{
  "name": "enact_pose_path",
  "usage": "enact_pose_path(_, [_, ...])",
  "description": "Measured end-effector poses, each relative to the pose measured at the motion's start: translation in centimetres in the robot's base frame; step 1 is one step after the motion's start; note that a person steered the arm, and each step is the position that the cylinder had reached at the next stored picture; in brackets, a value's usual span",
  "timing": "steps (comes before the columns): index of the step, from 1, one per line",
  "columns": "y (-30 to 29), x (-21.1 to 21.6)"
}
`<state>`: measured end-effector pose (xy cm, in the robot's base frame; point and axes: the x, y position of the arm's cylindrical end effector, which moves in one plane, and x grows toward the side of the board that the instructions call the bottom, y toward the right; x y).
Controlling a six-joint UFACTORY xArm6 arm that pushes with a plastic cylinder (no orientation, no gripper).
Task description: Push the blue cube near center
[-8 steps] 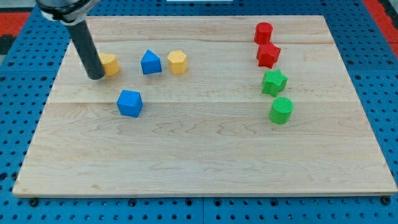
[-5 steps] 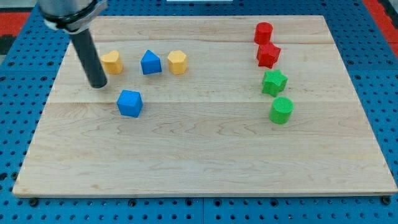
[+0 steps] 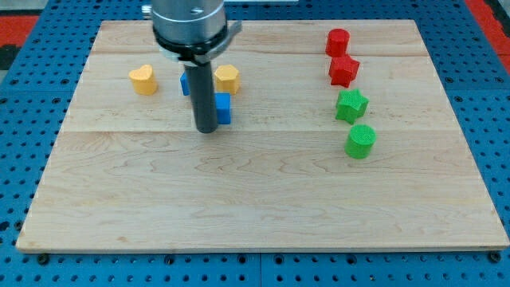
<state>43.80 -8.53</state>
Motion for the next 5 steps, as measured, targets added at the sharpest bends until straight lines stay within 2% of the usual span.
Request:
enact_pose_path(1, [-1.3,-1.5])
enact_pose_path(3, [4.9,-3.4])
enact_pose_path(5, [8.5,-5.6])
